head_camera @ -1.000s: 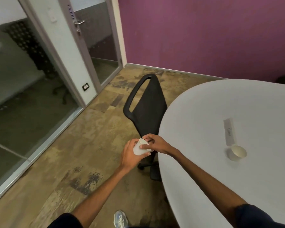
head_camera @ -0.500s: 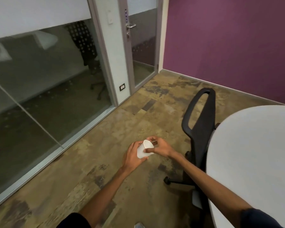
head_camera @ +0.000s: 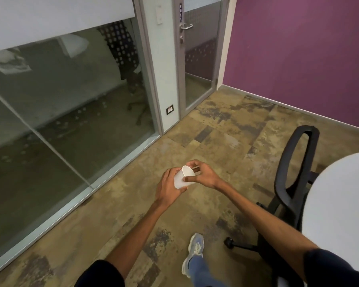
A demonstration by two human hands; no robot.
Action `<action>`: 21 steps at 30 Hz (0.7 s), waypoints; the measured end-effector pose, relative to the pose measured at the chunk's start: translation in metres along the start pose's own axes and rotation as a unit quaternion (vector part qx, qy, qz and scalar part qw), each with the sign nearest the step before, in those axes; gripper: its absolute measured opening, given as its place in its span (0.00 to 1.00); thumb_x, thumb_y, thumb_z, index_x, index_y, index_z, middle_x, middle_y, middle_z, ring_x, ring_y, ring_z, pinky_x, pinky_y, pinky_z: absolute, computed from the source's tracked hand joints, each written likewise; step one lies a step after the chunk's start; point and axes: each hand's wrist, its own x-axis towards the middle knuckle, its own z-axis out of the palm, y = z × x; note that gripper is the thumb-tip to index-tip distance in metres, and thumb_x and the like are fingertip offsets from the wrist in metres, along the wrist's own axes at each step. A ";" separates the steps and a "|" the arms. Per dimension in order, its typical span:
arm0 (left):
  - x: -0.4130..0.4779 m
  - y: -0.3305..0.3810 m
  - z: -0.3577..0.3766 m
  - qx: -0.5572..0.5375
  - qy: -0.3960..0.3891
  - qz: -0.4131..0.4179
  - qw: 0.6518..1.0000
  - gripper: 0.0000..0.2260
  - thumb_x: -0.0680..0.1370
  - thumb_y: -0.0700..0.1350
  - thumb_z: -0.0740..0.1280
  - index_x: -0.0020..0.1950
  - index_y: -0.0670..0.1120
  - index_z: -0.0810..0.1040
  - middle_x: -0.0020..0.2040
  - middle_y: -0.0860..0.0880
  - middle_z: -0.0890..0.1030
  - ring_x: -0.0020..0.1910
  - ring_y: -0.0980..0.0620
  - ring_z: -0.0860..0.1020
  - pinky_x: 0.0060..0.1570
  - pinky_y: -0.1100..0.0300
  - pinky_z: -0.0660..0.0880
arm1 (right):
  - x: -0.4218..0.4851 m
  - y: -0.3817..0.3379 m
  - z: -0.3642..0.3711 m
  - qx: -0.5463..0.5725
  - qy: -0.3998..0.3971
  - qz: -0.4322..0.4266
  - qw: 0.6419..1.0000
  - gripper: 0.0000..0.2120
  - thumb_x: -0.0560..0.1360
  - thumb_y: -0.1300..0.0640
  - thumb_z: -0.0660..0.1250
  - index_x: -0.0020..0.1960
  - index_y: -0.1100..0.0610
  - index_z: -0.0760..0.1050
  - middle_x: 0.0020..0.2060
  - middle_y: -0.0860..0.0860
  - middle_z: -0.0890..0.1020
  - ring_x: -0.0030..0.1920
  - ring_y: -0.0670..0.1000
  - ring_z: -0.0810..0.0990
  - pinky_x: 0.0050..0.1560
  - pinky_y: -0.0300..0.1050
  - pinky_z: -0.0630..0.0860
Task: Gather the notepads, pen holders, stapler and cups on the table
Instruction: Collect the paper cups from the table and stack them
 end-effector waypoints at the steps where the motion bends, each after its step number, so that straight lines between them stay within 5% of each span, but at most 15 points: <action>1: 0.017 -0.002 -0.002 0.004 0.000 0.004 1.000 0.32 0.65 0.52 0.79 0.66 0.50 0.72 0.62 0.53 0.75 0.59 0.51 0.75 0.52 0.52 0.76 | 0.016 -0.001 -0.005 0.001 0.000 -0.003 1.000 0.26 0.64 0.55 0.81 0.59 0.55 0.76 0.52 0.49 0.82 0.50 0.48 0.80 0.50 0.40 0.78; 7: 0.131 -0.001 -0.009 0.029 -0.010 0.025 0.999 0.32 0.66 0.53 0.78 0.67 0.51 0.71 0.62 0.54 0.76 0.58 0.50 0.76 0.50 0.55 0.75 | 0.119 -0.011 -0.048 0.005 0.016 -0.008 1.000 0.27 0.64 0.54 0.81 0.60 0.55 0.76 0.52 0.50 0.82 0.52 0.51 0.81 0.53 0.45 0.79; 14: 0.271 0.026 -0.015 0.070 -0.022 0.091 0.993 0.31 0.66 0.54 0.77 0.67 0.54 0.72 0.62 0.55 0.76 0.56 0.49 0.77 0.49 0.54 0.75 | 0.214 -0.025 -0.126 0.041 0.059 -0.003 0.997 0.26 0.66 0.55 0.80 0.61 0.56 0.75 0.50 0.49 0.82 0.48 0.45 0.80 0.45 0.35 0.77; 21: 0.366 0.049 0.025 0.049 -0.060 0.134 0.988 0.30 0.66 0.54 0.77 0.65 0.52 0.72 0.63 0.57 0.76 0.56 0.50 0.78 0.48 0.54 0.75 | 0.270 0.002 -0.184 0.037 0.124 0.027 0.991 0.27 0.64 0.54 0.81 0.59 0.54 0.75 0.52 0.51 0.83 0.51 0.50 0.81 0.52 0.45 0.79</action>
